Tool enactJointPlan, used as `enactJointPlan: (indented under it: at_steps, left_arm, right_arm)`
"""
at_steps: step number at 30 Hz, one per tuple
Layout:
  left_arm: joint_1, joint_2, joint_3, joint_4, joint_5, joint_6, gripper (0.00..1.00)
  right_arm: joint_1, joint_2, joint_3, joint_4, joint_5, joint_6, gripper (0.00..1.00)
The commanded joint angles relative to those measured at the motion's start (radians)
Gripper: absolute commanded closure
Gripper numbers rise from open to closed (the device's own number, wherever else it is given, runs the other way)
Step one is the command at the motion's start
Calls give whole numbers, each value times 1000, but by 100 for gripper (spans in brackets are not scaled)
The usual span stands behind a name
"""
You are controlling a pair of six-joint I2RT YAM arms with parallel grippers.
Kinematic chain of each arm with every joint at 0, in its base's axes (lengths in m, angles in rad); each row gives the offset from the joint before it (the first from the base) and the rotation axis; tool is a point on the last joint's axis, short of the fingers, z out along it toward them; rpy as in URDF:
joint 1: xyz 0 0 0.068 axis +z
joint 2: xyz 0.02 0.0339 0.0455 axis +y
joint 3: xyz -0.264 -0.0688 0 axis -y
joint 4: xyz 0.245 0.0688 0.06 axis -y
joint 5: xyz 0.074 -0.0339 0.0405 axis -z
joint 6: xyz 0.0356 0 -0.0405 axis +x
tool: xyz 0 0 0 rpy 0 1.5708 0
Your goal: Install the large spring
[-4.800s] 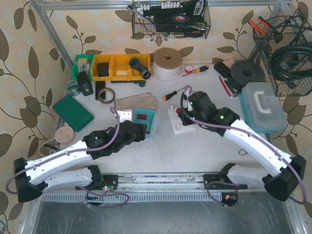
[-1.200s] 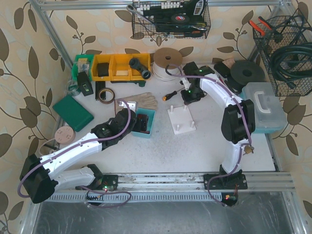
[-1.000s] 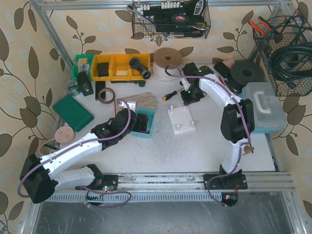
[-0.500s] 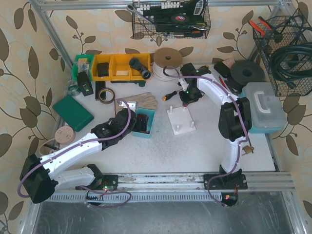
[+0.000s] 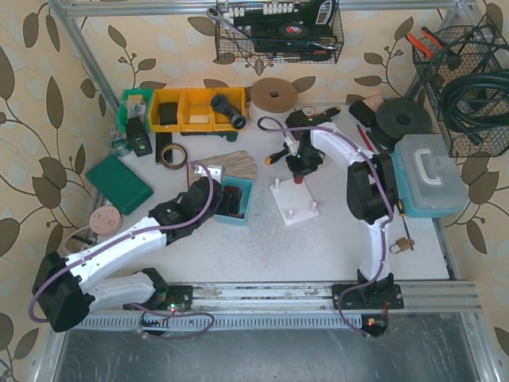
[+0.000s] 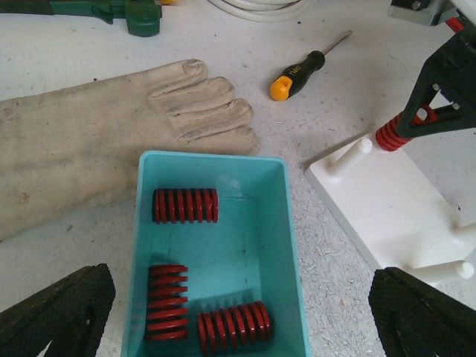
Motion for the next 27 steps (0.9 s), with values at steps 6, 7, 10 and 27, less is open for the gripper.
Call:
enactJointPlan:
  at_steps: [6, 7, 10, 27]
  left_arm:
    - [8, -5, -6, 35, -7, 6, 5]
    - [8, -4, -5, 35, -5, 6, 5]
    - [8, -1, -3, 30, -5, 8, 5]
    - [85, 274, 323, -371, 99, 13, 9]
  right_arm:
    - [11, 39, 43, -24, 4, 2, 74]
    - [12, 38, 43, -21, 3, 6, 66]
    - [12, 10, 29, 5, -4, 17, 49]
    - [8, -678, -458, 561, 107, 329, 42]
